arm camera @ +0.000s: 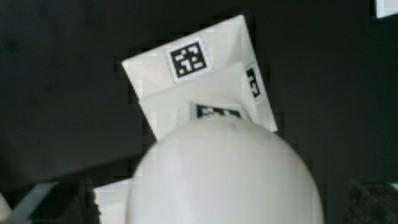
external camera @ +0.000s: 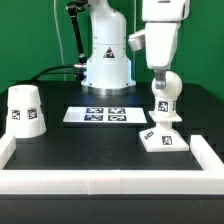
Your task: Assemble lamp
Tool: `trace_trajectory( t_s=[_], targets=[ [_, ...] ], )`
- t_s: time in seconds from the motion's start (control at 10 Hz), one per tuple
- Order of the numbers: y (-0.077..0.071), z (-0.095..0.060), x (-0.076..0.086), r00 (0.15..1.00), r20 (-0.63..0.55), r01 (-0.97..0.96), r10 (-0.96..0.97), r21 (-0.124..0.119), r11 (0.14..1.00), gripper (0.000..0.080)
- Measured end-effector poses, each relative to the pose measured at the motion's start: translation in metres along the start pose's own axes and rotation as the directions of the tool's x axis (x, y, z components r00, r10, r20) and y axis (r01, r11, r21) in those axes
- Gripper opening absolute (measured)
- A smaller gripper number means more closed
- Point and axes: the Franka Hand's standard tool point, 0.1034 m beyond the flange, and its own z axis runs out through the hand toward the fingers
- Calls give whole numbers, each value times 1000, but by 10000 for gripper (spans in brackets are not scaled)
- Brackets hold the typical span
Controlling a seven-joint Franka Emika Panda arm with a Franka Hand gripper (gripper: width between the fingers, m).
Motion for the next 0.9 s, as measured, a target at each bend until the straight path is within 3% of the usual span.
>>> trace_trajectory(
  t_s=[0.1,0.2,0.3,0.5,0.6,0.7,0.8,0.9],
  targets=[
    [0,2,-1,1000,1,-4,4,2,1000,699],
    [-1,3,-1,1000,2,-13,13,5,1000,574],
    [0,3,1,1000,1,-26,26,3,1000,574],
    [1,7,3,1000,2,-28,28,8,1000,329],
    [3,8,1,1000,3,-22,22,12,1000,145],
    [5,8,-3,1000,5,-27,26,17,1000,145],
    [5,8,-3,999,6,-32,32,17,999,37],
    [5,9,-4,999,6,-33,33,18,999,7]
  ],
)
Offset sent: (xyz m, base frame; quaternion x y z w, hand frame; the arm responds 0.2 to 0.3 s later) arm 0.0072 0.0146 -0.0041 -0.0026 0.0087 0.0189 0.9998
